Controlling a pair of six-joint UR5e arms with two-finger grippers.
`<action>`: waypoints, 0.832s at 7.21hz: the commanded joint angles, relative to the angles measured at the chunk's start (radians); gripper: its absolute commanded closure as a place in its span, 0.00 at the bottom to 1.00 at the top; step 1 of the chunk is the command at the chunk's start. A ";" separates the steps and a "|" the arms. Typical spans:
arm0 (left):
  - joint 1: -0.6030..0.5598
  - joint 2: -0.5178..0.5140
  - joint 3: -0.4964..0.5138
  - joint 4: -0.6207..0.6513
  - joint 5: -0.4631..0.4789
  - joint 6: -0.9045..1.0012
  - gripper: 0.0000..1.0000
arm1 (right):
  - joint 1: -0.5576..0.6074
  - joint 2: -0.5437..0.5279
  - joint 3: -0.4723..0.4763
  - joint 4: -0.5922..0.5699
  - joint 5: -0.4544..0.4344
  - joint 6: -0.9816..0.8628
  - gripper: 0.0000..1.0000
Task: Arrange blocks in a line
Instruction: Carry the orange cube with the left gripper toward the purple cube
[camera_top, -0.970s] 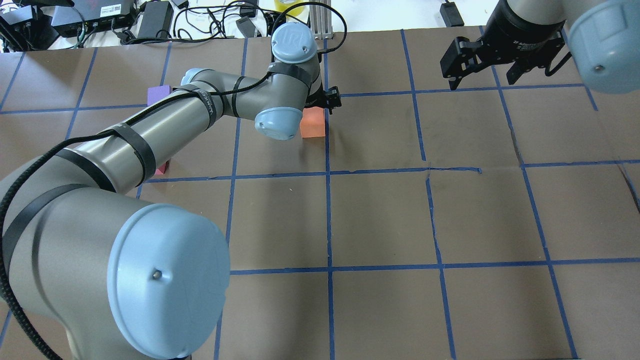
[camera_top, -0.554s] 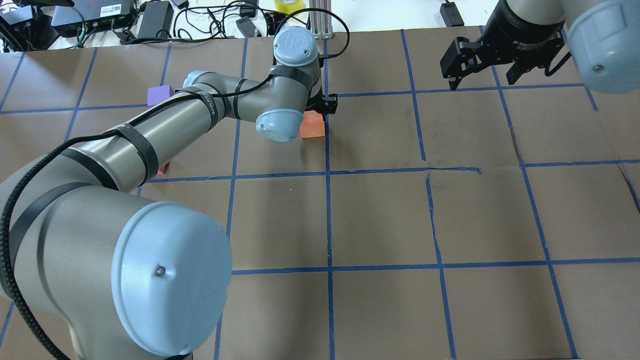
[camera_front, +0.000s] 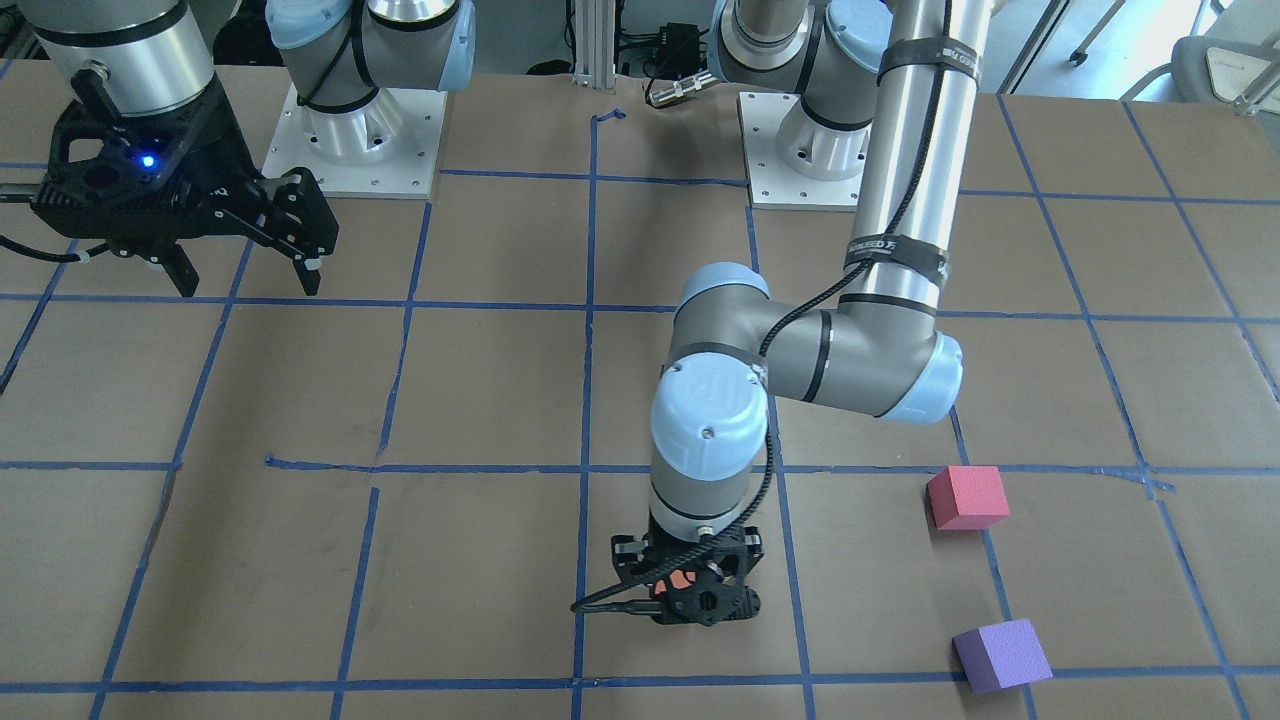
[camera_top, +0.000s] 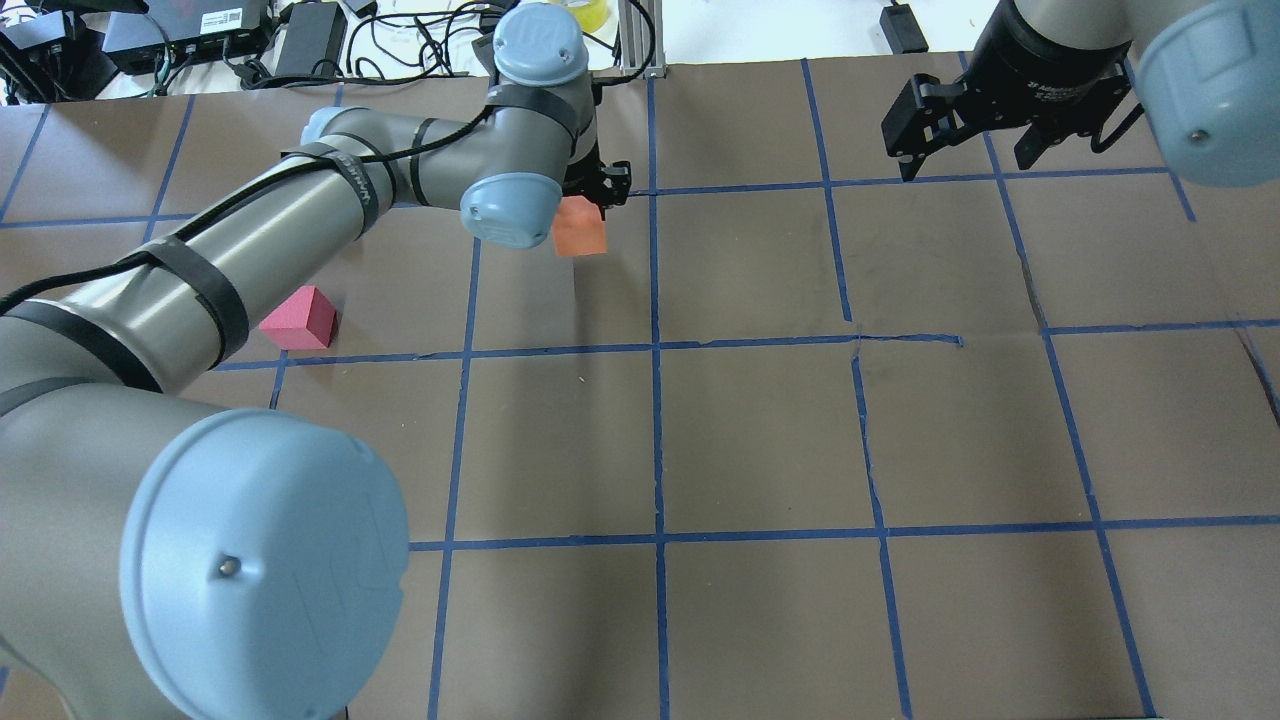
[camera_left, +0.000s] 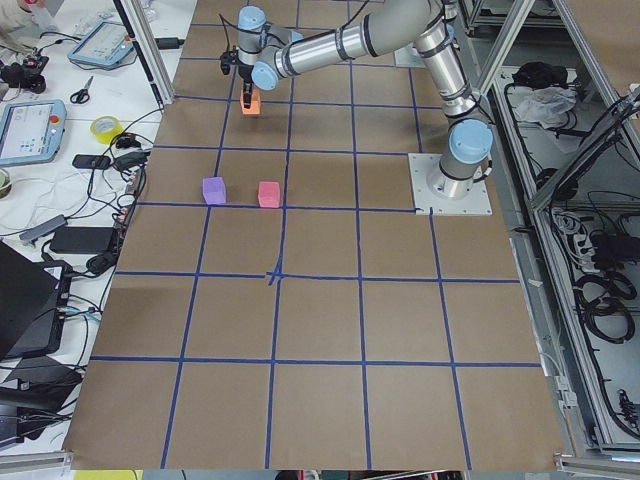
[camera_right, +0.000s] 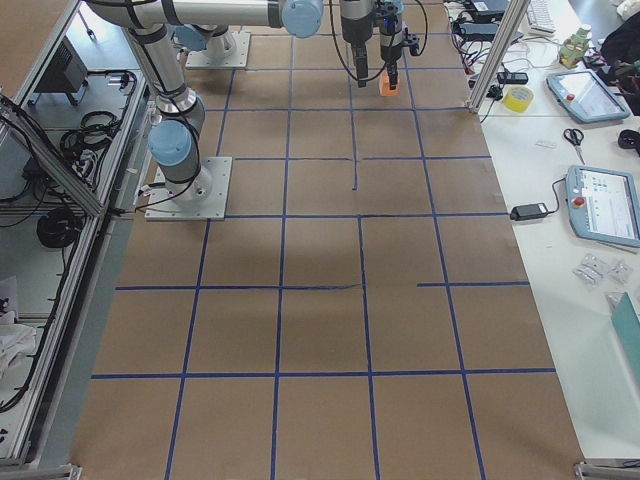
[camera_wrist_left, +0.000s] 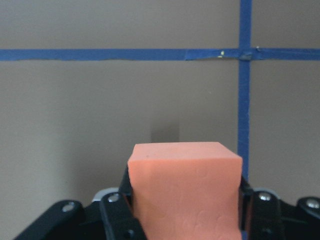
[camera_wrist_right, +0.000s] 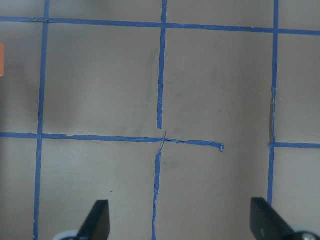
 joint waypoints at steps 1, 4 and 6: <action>0.112 0.052 -0.007 -0.045 0.006 0.101 0.76 | 0.001 0.000 0.000 0.001 0.006 0.001 0.00; 0.292 0.099 -0.034 -0.103 0.010 0.370 0.78 | 0.001 0.000 0.000 0.001 0.004 0.000 0.00; 0.384 0.102 -0.062 -0.098 0.000 0.493 0.80 | 0.000 0.000 0.000 -0.001 0.001 0.000 0.00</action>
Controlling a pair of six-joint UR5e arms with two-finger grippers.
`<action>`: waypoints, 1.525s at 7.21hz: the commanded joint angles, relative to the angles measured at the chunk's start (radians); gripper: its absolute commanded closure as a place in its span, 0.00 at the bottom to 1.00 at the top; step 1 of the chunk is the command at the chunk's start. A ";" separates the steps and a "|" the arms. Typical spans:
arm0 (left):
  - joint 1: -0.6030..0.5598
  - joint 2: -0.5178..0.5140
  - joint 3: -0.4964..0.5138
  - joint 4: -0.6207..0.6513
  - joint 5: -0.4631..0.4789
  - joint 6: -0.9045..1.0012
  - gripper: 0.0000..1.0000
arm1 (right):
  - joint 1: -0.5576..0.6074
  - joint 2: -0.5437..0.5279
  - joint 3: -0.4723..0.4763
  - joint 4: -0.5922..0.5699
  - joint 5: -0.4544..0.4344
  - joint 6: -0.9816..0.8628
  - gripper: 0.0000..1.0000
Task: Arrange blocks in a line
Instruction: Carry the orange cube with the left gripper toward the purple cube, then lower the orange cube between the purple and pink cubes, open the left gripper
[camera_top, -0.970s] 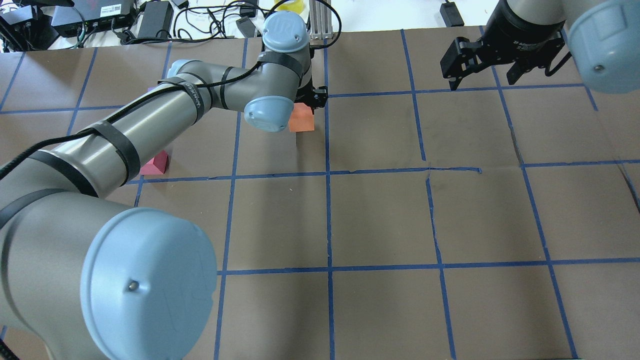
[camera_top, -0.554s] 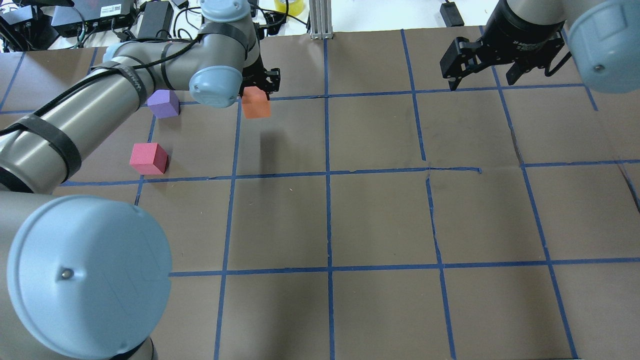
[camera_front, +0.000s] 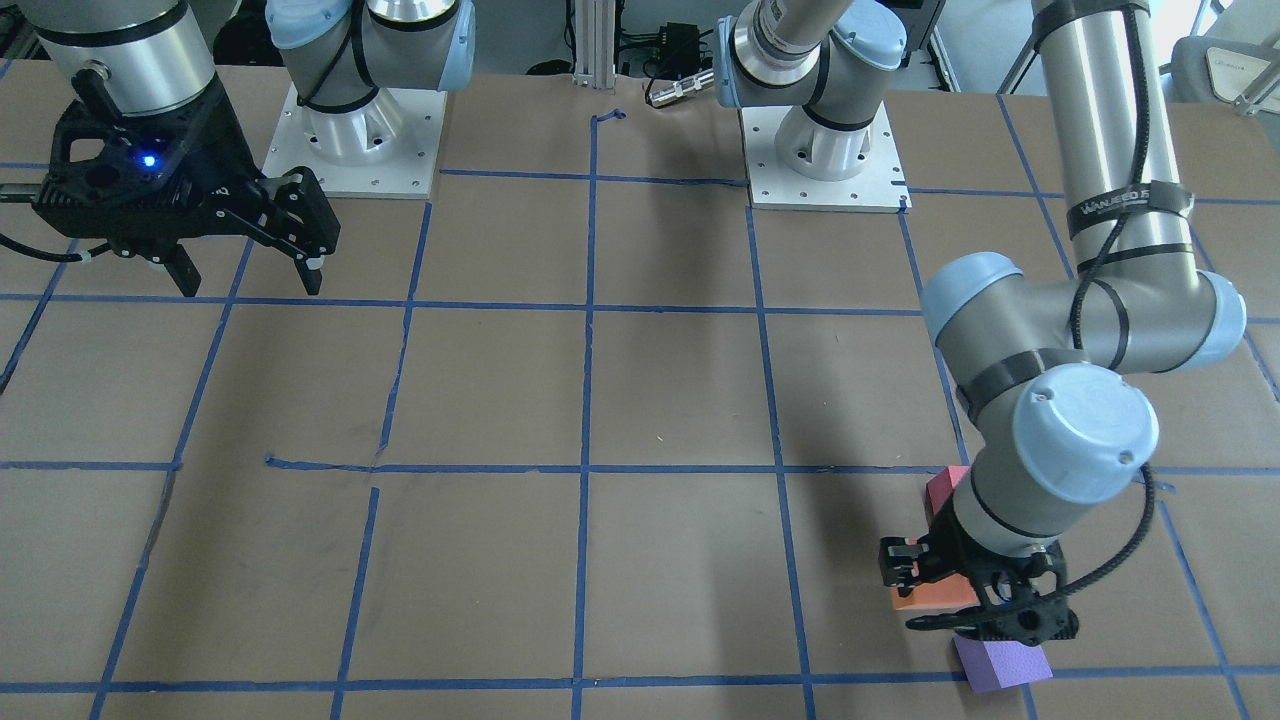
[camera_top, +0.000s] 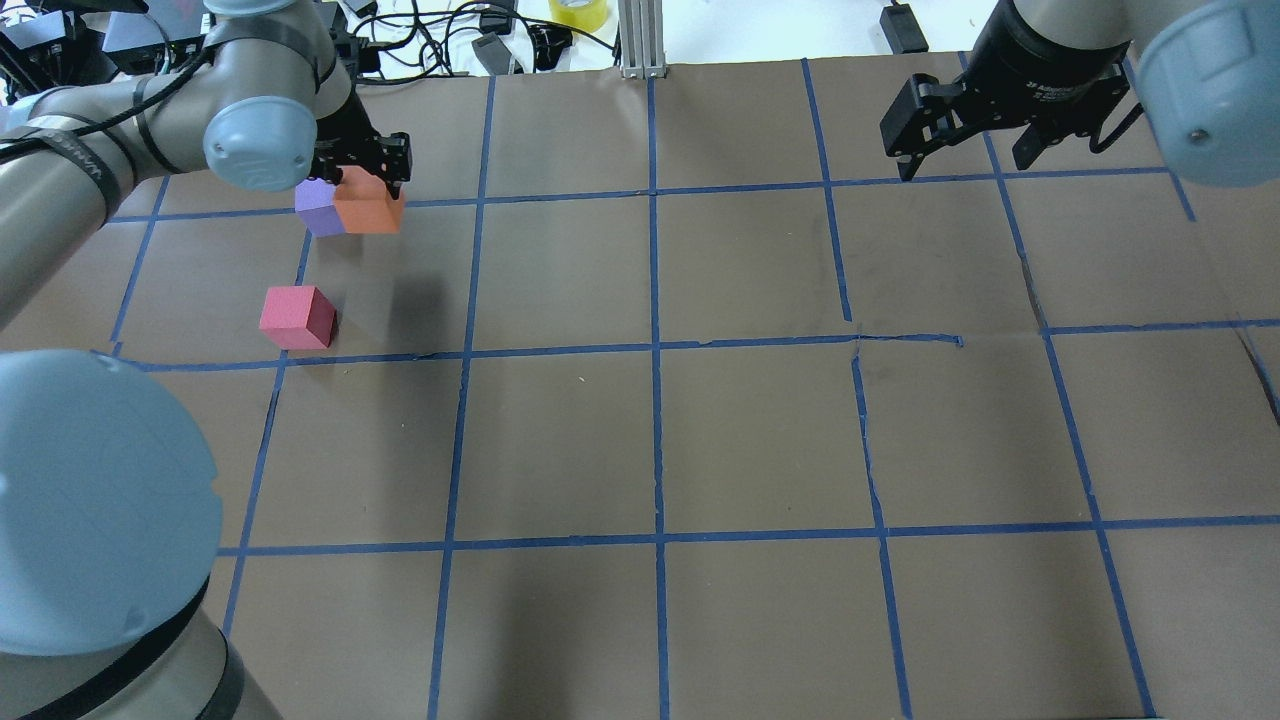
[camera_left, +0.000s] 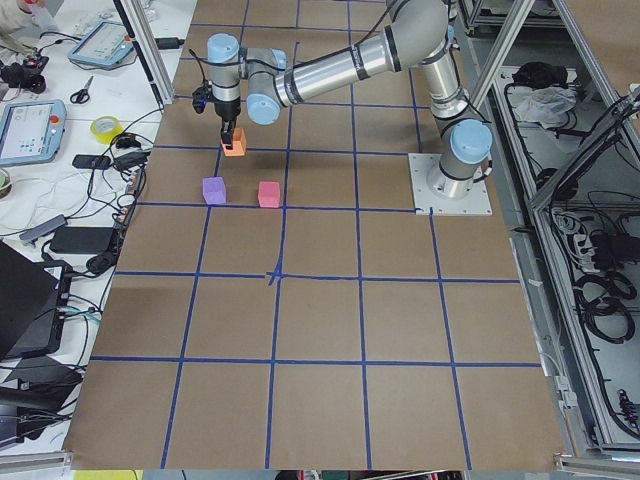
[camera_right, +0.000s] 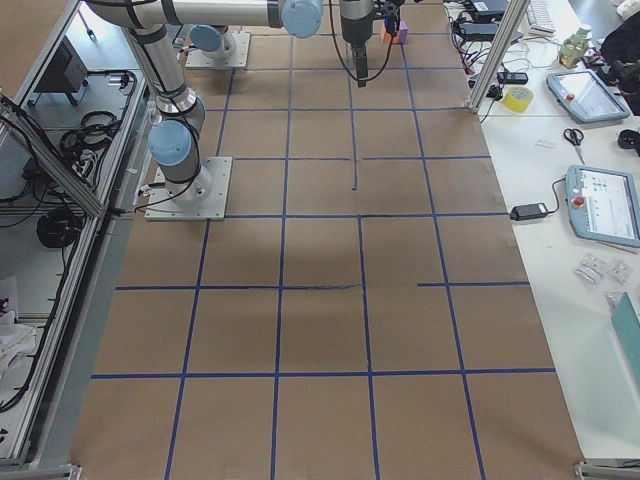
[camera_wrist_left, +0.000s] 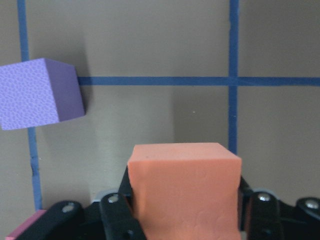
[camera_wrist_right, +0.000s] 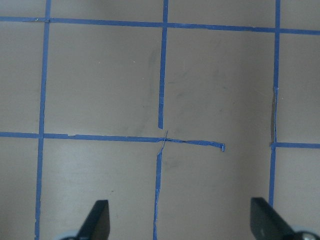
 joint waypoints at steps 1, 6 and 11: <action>0.060 0.002 -0.020 0.003 -0.001 0.100 0.81 | 0.000 0.000 0.000 0.000 -0.002 0.000 0.00; 0.133 -0.013 -0.054 0.014 -0.008 0.140 0.84 | 0.000 0.000 0.000 0.000 -0.002 0.000 0.00; 0.134 -0.036 -0.071 0.066 -0.056 0.166 0.84 | 0.000 0.000 0.000 -0.001 -0.005 0.000 0.00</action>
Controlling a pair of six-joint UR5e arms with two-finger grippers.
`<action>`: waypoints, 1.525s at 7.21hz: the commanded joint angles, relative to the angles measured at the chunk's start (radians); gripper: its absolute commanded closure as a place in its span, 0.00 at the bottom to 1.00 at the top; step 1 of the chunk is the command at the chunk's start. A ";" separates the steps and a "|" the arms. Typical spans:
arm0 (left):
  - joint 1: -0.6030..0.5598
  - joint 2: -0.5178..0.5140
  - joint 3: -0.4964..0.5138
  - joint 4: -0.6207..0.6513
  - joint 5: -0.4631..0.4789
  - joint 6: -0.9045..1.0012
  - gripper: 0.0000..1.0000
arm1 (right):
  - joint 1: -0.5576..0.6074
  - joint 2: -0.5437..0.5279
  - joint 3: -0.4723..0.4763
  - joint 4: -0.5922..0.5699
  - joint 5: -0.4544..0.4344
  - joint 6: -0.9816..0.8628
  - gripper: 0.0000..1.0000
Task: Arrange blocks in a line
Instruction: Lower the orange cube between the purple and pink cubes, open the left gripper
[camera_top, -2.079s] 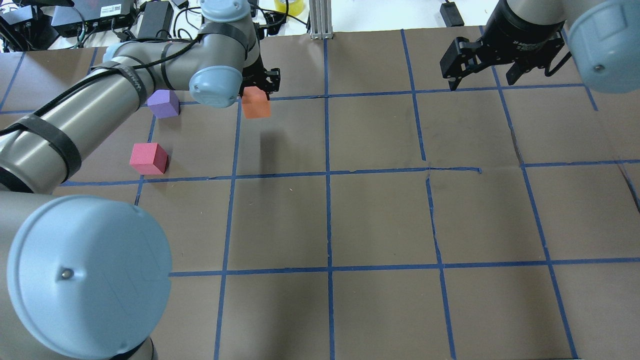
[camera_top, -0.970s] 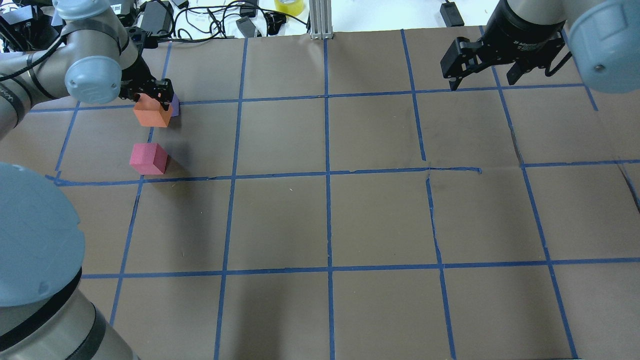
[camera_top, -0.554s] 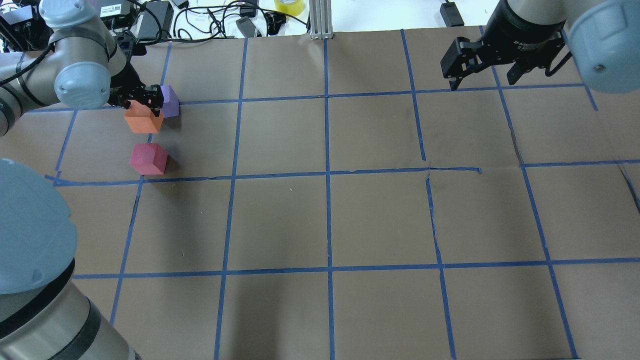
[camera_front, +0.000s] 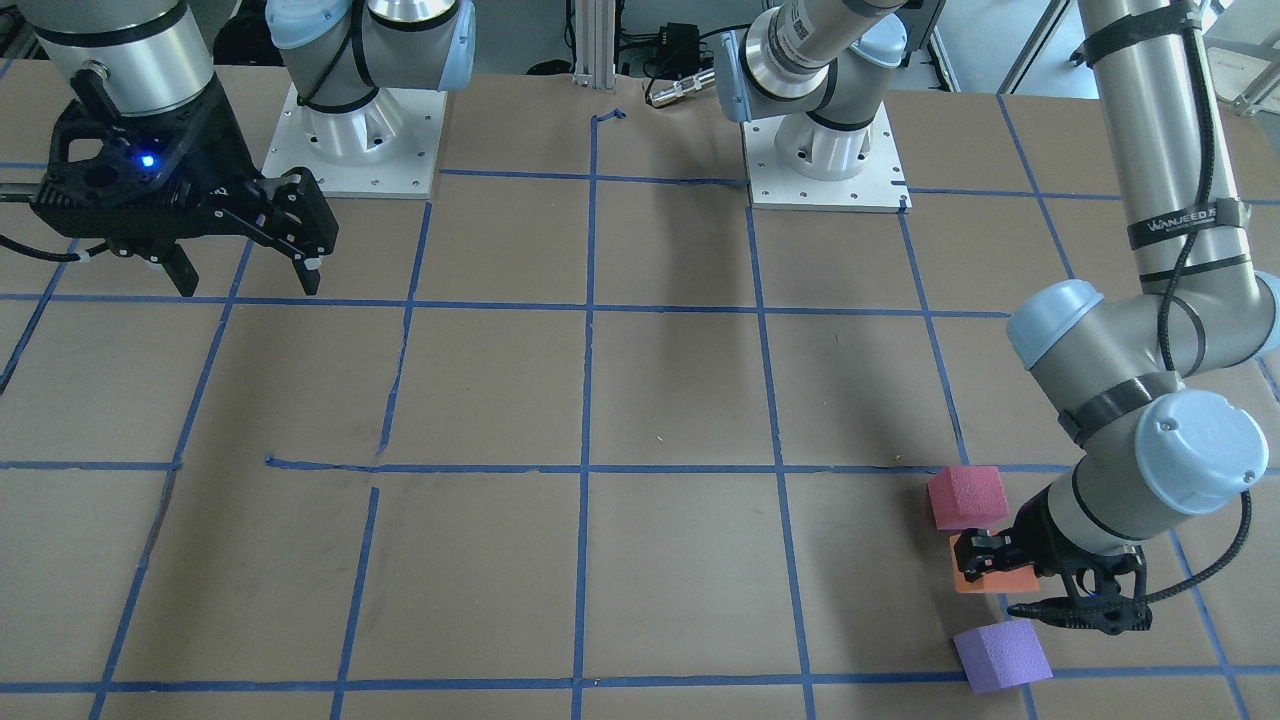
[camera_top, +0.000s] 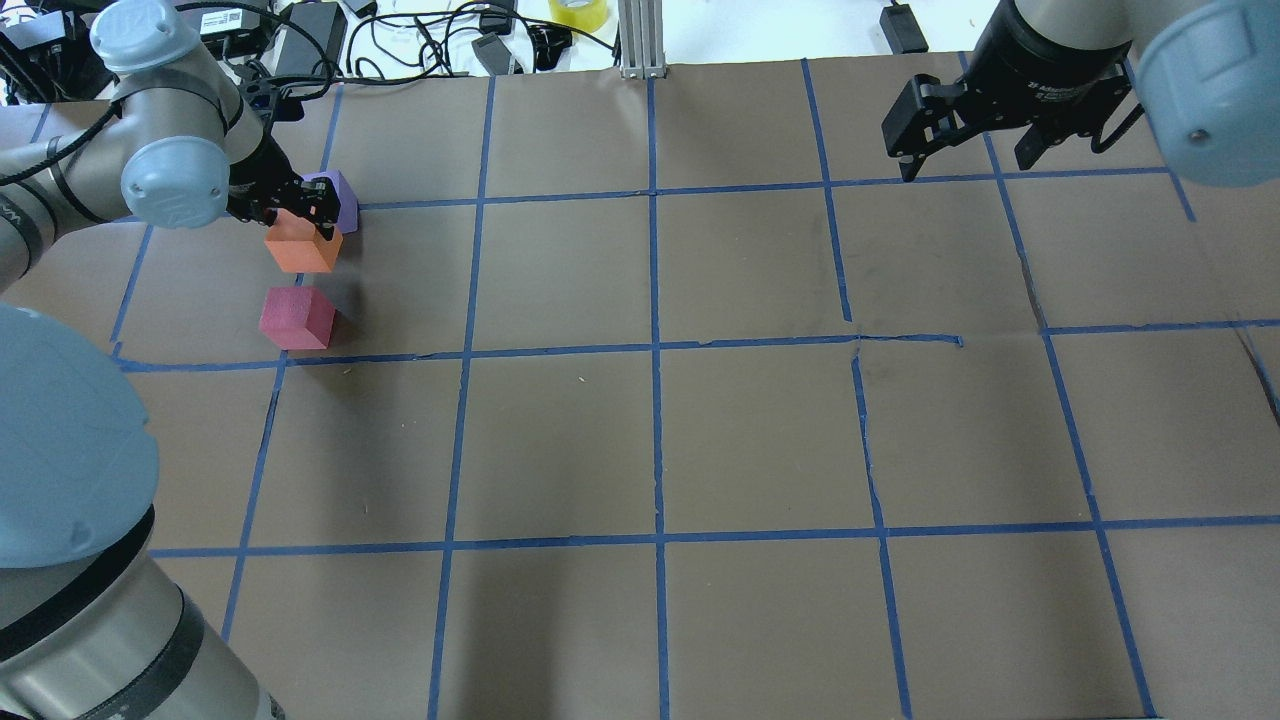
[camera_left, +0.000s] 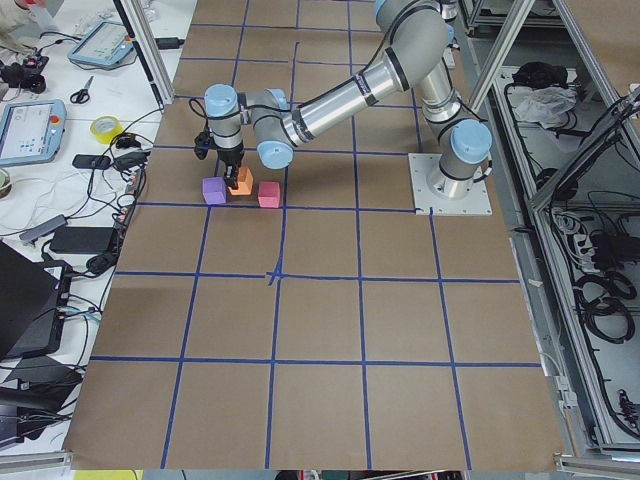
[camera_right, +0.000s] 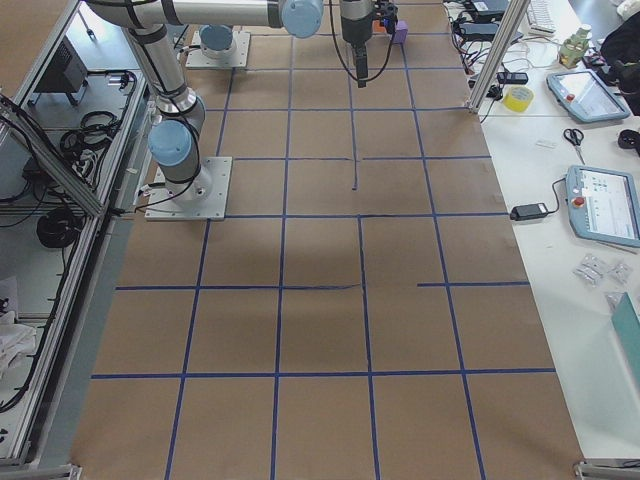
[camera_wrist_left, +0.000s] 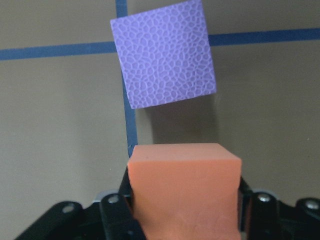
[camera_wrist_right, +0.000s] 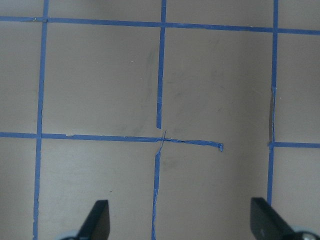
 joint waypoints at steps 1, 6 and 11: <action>0.005 -0.012 -0.012 0.042 0.001 0.038 0.84 | 0.000 0.000 0.000 -0.001 0.000 0.000 0.00; 0.009 -0.021 -0.035 0.099 0.000 0.058 0.84 | 0.000 0.000 0.000 -0.001 0.000 0.000 0.00; 0.023 -0.035 -0.037 0.137 -0.006 0.008 0.85 | 0.000 0.000 0.000 0.000 0.000 0.000 0.00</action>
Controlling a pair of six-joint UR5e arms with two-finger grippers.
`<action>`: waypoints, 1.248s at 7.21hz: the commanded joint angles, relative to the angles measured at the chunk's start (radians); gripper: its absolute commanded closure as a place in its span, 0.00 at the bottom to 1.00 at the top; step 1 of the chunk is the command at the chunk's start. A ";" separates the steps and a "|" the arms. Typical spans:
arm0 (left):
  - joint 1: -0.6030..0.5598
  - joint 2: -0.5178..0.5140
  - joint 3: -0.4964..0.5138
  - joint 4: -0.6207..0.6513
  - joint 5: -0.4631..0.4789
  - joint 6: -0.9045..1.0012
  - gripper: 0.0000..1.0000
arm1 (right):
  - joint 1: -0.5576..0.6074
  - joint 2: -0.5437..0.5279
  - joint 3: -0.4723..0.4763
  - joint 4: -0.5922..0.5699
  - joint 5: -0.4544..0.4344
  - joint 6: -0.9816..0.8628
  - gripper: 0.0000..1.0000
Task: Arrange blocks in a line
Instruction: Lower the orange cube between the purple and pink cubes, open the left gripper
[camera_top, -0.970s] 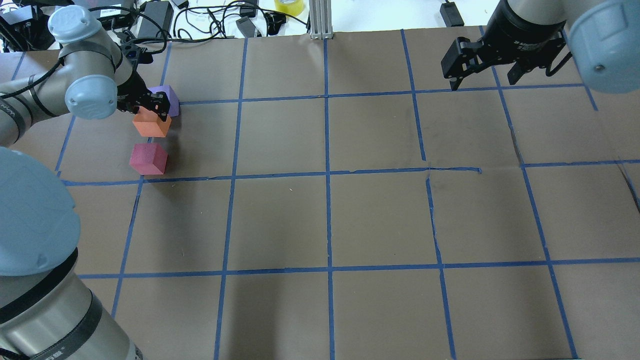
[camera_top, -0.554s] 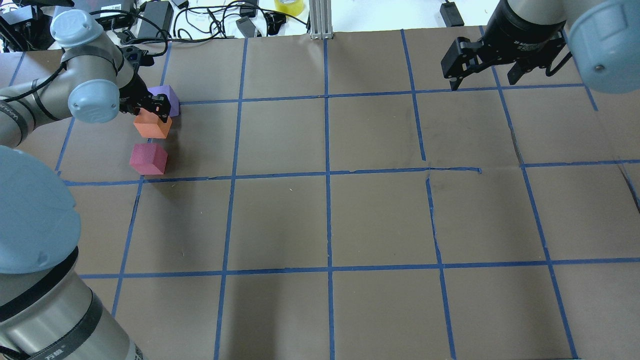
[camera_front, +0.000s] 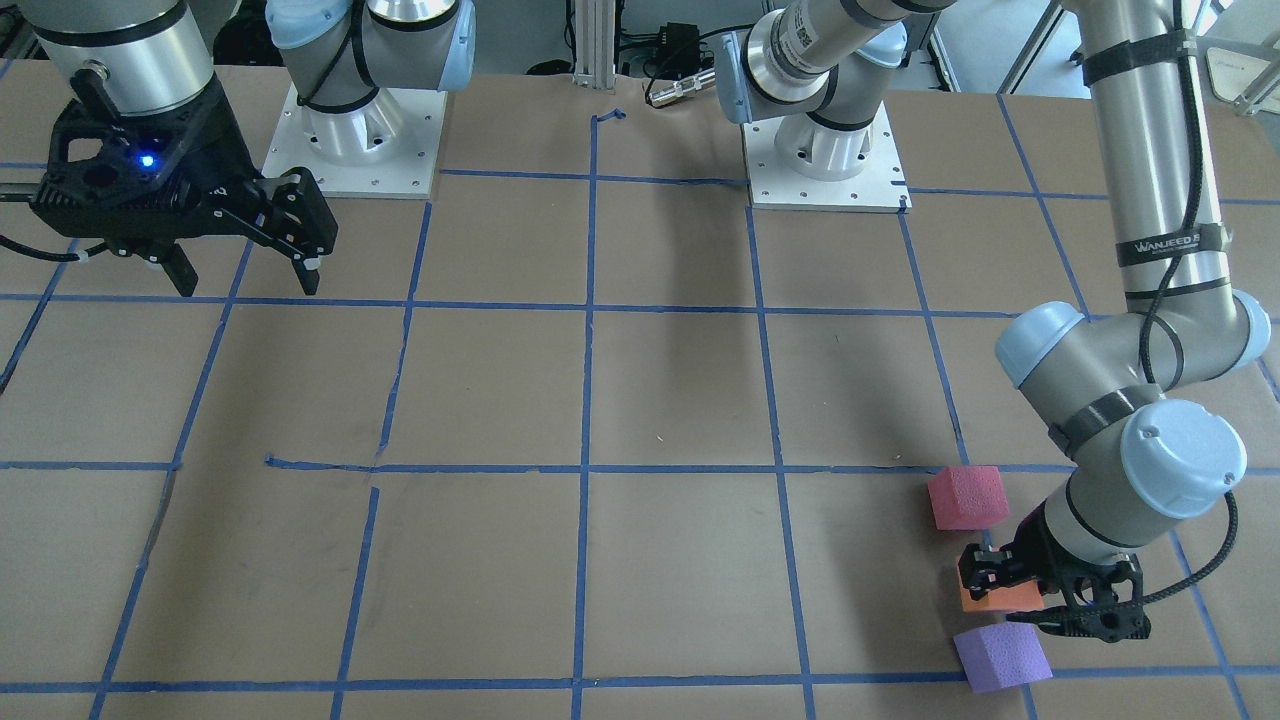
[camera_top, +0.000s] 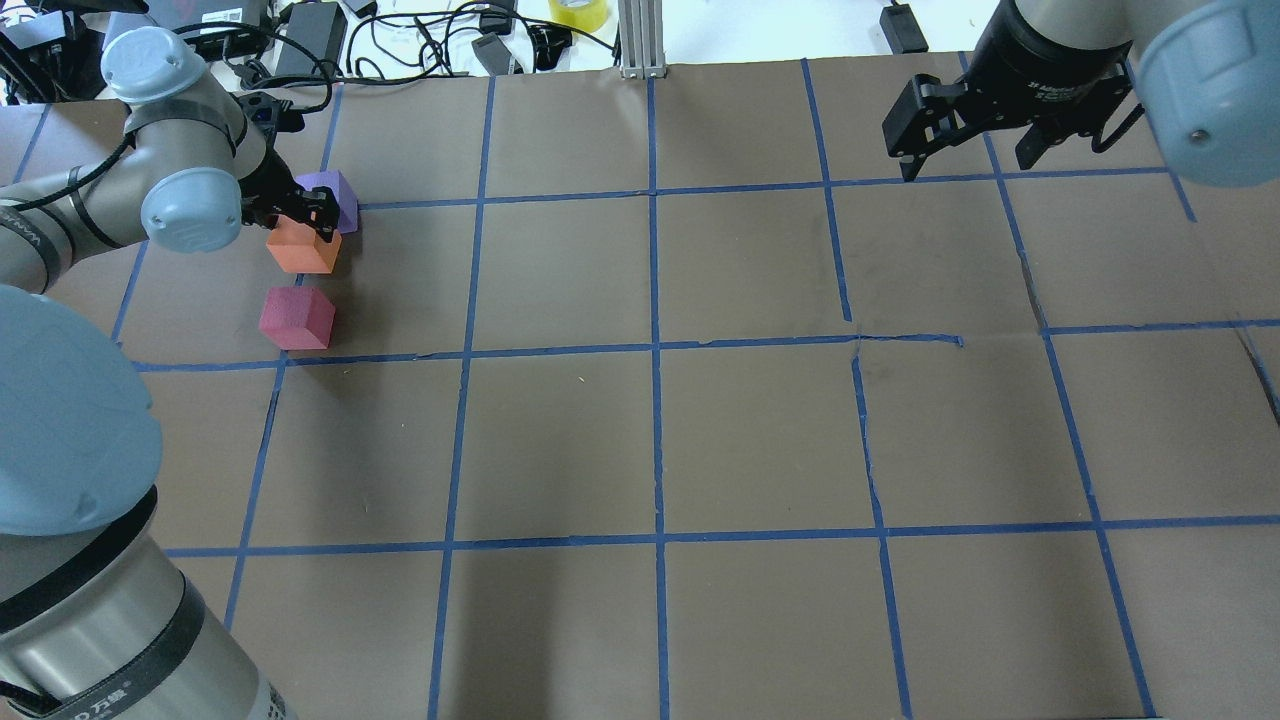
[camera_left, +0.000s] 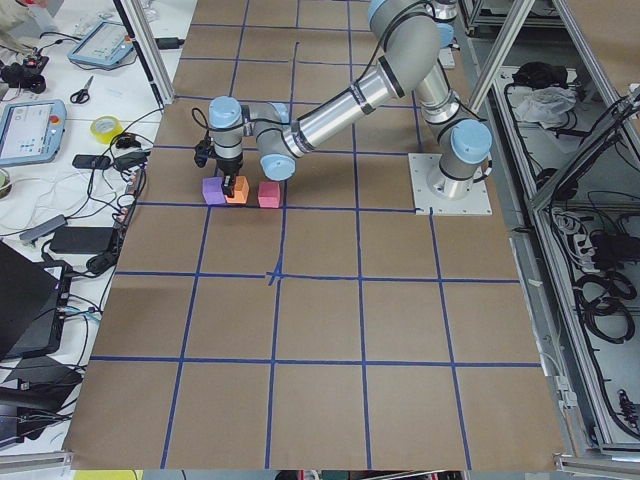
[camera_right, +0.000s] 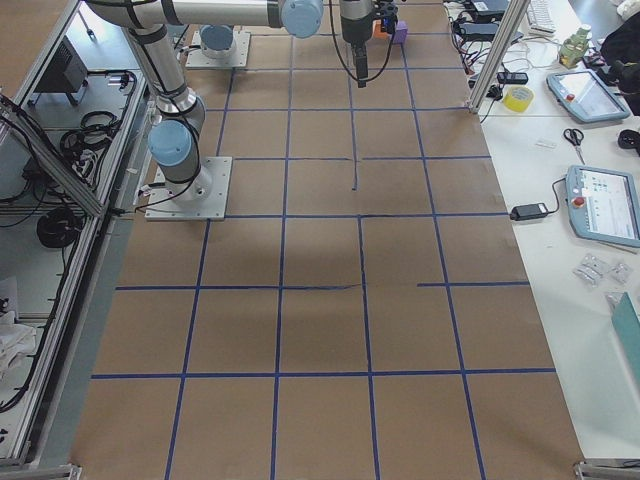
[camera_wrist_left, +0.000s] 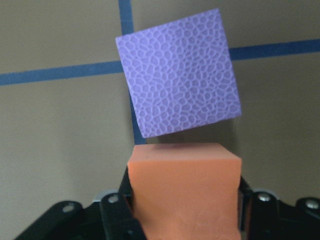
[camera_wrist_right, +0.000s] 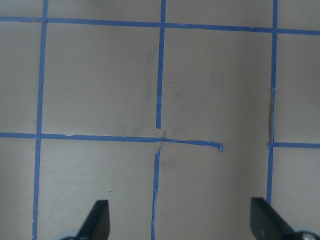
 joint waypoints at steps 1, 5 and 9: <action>0.005 -0.003 -0.018 0.004 -0.003 -0.015 0.85 | 0.000 0.000 0.000 0.000 0.001 0.000 0.00; 0.005 0.002 -0.046 0.039 -0.020 -0.026 0.84 | 0.000 0.000 0.000 0.000 0.001 0.000 0.00; 0.005 -0.004 -0.046 0.047 -0.020 -0.027 0.36 | 0.000 0.000 0.000 0.000 0.004 0.000 0.00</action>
